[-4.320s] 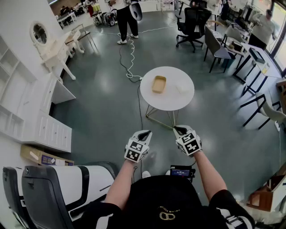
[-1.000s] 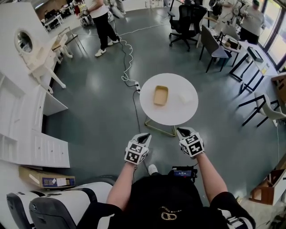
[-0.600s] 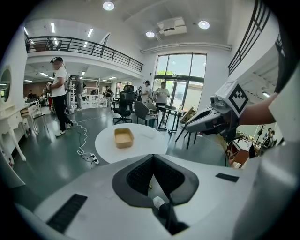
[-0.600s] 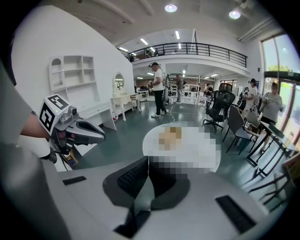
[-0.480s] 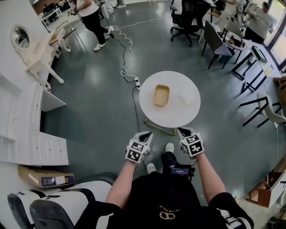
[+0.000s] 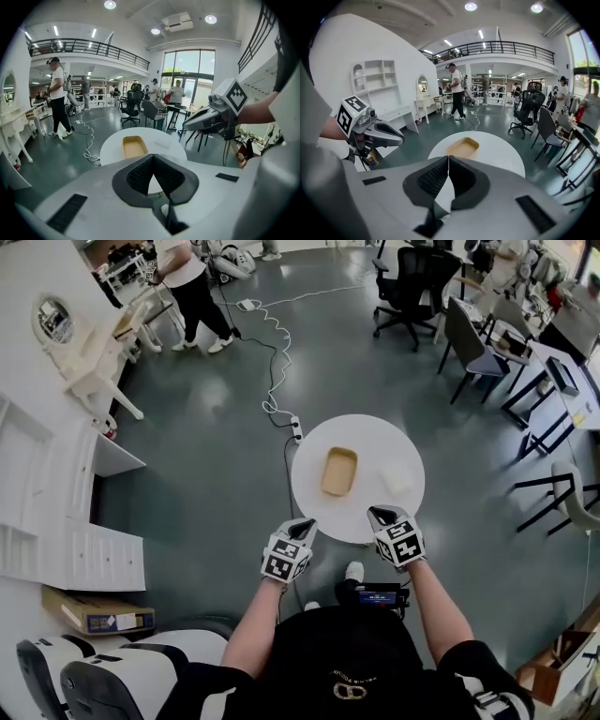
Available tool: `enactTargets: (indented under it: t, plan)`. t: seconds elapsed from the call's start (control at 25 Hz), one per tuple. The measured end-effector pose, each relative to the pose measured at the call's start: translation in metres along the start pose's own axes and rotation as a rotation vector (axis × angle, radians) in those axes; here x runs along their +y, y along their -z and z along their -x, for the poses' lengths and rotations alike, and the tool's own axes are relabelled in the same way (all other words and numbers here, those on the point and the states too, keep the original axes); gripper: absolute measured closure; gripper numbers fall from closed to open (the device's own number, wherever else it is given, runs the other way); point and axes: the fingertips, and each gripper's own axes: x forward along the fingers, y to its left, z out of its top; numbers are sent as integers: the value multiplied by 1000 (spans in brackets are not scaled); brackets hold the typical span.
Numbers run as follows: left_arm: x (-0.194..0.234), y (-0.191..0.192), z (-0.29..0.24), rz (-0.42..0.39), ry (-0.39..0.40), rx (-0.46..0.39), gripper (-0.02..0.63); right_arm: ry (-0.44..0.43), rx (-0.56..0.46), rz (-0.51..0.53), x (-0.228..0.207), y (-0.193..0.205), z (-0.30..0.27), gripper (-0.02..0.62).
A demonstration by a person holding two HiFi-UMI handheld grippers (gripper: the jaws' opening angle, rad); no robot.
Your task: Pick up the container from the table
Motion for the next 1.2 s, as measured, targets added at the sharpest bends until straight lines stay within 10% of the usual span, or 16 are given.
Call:
enactTargets:
  t: [0.48, 1.2]
  plan:
    - [24, -40, -50, 56, -86, 21, 597, -95, 13, 20, -70, -26, -35, 529]
    - [71, -39, -46, 26, -59, 37, 597, -62, -2, -29, -56, -47, -59, 529]
